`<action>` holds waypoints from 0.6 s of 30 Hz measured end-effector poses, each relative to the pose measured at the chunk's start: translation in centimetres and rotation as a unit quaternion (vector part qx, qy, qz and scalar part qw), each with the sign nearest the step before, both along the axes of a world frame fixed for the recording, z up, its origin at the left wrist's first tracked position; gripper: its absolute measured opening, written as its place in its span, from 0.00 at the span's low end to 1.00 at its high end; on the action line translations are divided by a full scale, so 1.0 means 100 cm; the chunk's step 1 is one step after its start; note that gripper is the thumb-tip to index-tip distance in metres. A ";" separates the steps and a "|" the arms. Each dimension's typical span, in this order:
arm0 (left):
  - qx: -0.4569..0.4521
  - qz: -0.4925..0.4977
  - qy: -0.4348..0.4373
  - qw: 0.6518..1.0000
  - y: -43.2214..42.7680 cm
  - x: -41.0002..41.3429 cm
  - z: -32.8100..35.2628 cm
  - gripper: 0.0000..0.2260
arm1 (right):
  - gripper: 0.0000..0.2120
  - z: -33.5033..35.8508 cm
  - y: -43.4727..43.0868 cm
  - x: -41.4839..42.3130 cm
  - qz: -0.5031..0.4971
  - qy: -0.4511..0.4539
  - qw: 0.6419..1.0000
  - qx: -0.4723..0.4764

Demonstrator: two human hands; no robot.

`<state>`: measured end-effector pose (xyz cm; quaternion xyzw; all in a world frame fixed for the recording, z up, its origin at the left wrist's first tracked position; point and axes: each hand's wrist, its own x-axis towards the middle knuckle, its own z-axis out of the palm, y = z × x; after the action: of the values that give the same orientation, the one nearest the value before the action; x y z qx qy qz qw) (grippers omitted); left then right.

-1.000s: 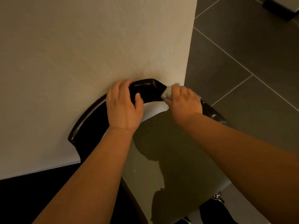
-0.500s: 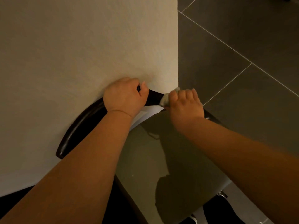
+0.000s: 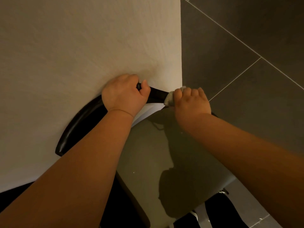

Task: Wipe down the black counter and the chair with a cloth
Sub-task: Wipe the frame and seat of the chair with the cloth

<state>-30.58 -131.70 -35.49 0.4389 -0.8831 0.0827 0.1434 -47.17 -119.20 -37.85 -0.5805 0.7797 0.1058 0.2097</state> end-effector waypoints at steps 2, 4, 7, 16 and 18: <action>-0.004 0.002 -0.004 1.000 0.000 -0.001 0.001 0.18 | 0.31 0.005 -0.011 0.008 -0.002 -0.017 1.000 0.004; -0.010 0.001 -0.005 1.000 0.000 -0.001 -0.001 0.17 | 0.31 0.007 -0.022 0.014 0.015 -0.048 0.998 -0.036; -0.014 0.004 0.000 1.000 -0.001 0.000 -0.004 0.17 | 0.28 0.000 -0.024 0.007 0.045 -0.083 0.991 -0.089; 0.020 0.016 -0.005 1.000 0.005 -0.003 0.004 0.18 | 0.25 0.004 0.013 -0.014 -0.012 -0.030 0.999 -0.001; 0.041 0.032 -0.029 0.998 0.006 -0.004 0.007 0.21 | 0.26 0.006 -0.003 -0.007 -0.014 -0.064 0.998 -0.013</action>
<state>-31.00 -131.06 -34.79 0.4703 -0.8749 0.0637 0.0964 -47.90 -119.54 -37.26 -0.5782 0.7739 0.0553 0.2524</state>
